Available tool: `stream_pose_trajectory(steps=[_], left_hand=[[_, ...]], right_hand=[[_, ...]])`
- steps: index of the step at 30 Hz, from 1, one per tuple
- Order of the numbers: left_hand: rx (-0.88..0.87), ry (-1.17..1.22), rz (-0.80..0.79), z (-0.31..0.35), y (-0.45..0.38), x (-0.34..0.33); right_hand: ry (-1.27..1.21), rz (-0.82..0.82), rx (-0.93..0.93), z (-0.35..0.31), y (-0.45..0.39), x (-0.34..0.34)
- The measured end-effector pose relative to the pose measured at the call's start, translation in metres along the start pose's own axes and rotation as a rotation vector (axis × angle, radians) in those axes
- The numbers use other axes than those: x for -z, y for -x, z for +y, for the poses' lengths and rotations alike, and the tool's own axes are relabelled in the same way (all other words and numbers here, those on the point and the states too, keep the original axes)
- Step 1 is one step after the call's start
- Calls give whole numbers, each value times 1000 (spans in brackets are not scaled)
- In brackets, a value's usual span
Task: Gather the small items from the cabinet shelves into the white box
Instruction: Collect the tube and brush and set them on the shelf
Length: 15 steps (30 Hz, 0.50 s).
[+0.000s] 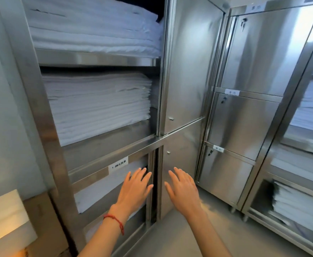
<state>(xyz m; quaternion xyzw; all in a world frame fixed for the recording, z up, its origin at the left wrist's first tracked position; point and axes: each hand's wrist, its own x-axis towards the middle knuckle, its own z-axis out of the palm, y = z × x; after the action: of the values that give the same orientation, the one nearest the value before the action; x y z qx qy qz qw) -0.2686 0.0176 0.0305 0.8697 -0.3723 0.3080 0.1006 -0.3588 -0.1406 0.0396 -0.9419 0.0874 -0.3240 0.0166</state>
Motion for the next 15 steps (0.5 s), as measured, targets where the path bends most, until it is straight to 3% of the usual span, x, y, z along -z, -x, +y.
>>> stream_pose_trajectory(steps=[15], left_hand=[[-184, 183, -116, 188, -113, -47]], right_hand=[[174, 69, -171, 198, 26, 48]])
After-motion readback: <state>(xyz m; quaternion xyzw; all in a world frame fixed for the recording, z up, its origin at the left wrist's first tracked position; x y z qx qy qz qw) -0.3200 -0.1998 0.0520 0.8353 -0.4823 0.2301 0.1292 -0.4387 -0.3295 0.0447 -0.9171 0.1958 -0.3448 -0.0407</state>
